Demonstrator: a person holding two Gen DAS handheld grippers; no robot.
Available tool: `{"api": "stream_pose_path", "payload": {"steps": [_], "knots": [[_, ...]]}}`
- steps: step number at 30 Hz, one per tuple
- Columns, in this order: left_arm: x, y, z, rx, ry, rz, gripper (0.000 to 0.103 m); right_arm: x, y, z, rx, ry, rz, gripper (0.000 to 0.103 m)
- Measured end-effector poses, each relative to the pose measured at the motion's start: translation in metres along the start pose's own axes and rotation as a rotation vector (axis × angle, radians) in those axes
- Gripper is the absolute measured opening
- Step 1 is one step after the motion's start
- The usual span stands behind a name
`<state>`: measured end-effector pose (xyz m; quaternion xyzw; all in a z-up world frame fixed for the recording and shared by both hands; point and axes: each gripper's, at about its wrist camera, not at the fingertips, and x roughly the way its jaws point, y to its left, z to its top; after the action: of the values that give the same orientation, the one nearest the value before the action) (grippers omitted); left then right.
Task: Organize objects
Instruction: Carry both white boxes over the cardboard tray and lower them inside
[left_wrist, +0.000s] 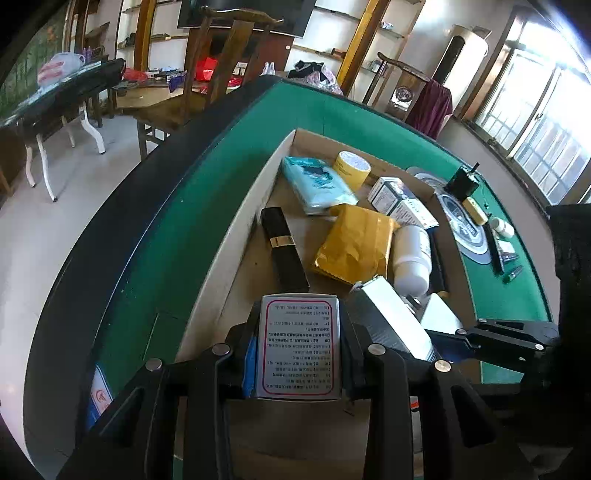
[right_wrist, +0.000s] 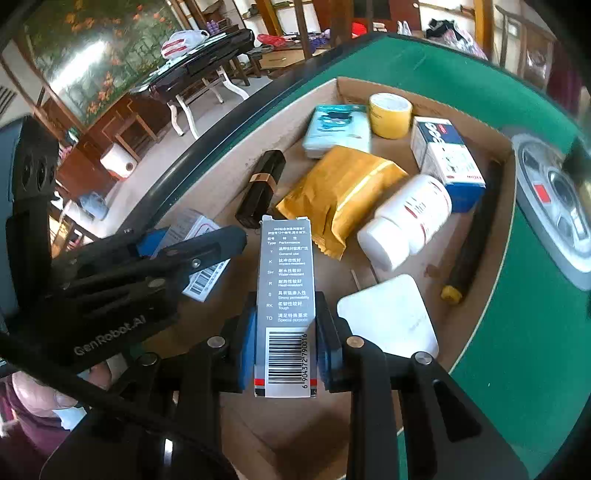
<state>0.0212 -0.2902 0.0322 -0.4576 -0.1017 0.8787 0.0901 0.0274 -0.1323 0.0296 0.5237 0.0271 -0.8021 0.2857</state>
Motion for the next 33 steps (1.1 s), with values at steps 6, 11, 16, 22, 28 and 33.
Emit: {"api": "stream_pose_path", "payload": {"steps": [6,11,16,22,28,33], "knots": [[0.000,0.002,0.000,-0.002,-0.014,0.018,0.030,0.008,0.004,0.009,-0.044,-0.003,-0.052,0.024],[0.000,0.010,0.000,-0.027,-0.013,0.013,0.030,0.013,0.002,0.016,-0.070,-0.008,-0.090,0.024],[0.003,0.011,0.007,-0.050,0.005,-0.004,0.030,0.013,-0.001,0.020,-0.078,-0.027,-0.124,0.024],[0.016,0.006,0.021,-0.053,0.021,0.012,0.030,0.010,-0.004,0.017,-0.071,-0.049,-0.134,0.024],[0.028,0.002,0.034,-0.053,0.038,0.047,0.030,0.011,-0.001,0.018,-0.077,-0.057,-0.147,0.025],[0.037,-0.004,0.043,-0.042,0.053,0.065,0.030,0.012,0.000,0.019,-0.071,-0.057,-0.148,0.025]]}}
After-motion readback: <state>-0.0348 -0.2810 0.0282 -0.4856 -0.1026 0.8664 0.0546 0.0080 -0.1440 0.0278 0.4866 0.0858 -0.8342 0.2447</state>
